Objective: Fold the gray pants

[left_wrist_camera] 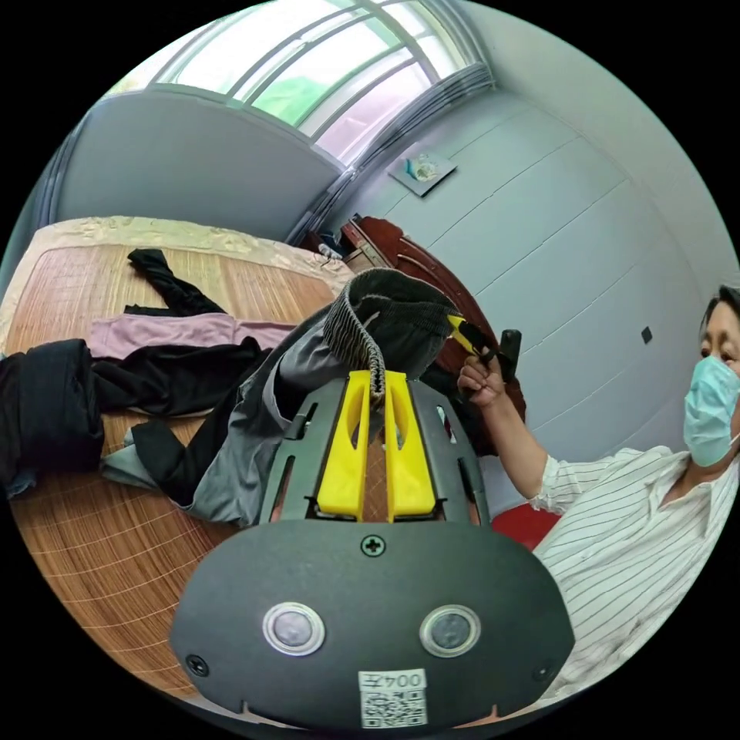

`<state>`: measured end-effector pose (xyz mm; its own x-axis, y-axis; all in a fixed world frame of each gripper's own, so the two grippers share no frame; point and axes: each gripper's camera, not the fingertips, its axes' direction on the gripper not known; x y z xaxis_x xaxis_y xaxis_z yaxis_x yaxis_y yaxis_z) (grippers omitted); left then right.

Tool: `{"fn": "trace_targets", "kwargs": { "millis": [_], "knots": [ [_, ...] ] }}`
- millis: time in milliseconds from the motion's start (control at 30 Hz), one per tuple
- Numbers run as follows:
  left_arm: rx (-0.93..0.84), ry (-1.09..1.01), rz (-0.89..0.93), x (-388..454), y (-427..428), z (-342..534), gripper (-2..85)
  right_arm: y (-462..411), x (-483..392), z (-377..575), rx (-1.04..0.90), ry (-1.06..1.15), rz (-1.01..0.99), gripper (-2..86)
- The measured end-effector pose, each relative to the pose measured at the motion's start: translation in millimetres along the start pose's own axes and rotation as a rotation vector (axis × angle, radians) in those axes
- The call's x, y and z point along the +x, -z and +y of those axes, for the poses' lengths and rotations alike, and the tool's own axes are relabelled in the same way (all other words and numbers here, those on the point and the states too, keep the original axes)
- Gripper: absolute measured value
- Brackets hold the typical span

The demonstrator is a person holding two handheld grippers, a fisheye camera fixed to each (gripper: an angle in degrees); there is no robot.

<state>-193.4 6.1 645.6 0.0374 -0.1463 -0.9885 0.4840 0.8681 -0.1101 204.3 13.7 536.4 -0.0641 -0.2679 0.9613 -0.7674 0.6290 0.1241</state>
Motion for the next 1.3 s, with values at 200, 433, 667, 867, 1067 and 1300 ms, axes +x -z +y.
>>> {"fn": "trace_targets", "kwargs": {
  "millis": [200,433,667,867,1067,1300],
  "knots": [
    [0.083,-0.137,0.063,75,149,11,1.7,27,-131,-39,0.055,0.168,-0.131,3.1],
    [0.302,-0.197,0.135,130,315,48,1.9,30,-269,-70,0.055,0.350,-0.281,2.7],
    [0.559,-0.213,0.036,177,467,83,2.1,-23,-389,-97,0.021,0.441,-0.504,2.6],
    [0.606,-0.257,-0.167,243,575,92,2.3,-70,-461,-95,0.000,0.438,-0.695,2.3],
    [0.542,-0.282,-0.323,296,627,53,2.4,-100,-464,-91,0.007,0.313,-0.820,2.1],
    [0.328,-0.159,-0.333,241,564,-29,2.5,-142,-366,-62,0.027,0.128,-0.659,2.4]
  ]
}}
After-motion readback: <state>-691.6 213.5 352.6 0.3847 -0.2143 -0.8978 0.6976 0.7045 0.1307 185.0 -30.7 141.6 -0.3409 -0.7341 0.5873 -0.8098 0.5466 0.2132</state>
